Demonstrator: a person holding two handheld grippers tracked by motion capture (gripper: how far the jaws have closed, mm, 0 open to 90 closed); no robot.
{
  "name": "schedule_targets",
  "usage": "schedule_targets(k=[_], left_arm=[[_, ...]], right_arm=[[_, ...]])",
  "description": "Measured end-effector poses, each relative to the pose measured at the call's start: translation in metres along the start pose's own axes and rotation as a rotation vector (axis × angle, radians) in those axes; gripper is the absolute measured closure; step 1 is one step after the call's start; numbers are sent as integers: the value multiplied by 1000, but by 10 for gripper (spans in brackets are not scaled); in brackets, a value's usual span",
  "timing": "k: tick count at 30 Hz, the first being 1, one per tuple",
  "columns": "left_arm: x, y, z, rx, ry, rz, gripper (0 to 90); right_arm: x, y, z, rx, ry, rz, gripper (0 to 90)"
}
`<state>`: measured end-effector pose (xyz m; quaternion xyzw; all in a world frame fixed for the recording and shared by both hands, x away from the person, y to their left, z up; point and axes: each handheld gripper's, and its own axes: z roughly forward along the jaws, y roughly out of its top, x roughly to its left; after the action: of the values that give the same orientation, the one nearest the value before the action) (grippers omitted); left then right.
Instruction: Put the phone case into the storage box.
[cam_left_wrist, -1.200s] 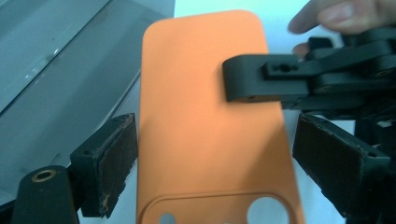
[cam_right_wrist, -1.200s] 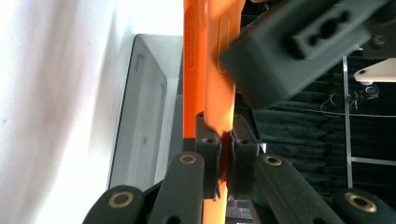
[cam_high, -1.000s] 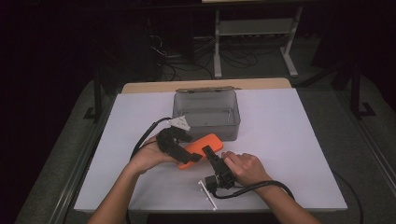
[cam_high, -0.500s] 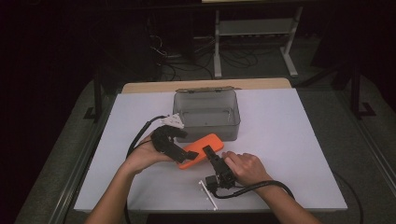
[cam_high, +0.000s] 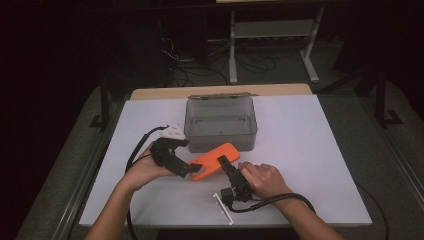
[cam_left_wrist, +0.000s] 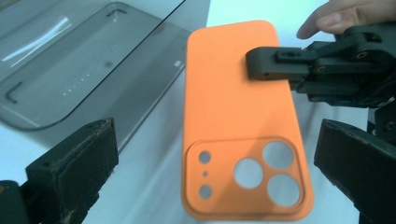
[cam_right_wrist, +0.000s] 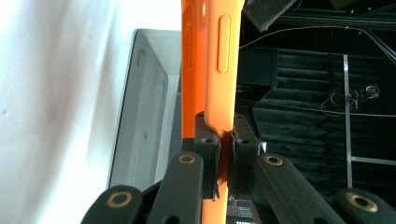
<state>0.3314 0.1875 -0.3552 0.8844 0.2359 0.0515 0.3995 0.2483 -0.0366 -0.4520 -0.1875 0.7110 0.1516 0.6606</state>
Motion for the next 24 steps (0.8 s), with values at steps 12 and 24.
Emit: schedule_targets(k=[12, 24], left_arm=[[4, -23, -19, -42, 57, -25, 0], [8, -58, -31, -74, 100, -56, 0]], right_arm=[[0, -1, -1, 3, 0, -10, 834], [-1, -1, -1, -1, -1, -7, 834]])
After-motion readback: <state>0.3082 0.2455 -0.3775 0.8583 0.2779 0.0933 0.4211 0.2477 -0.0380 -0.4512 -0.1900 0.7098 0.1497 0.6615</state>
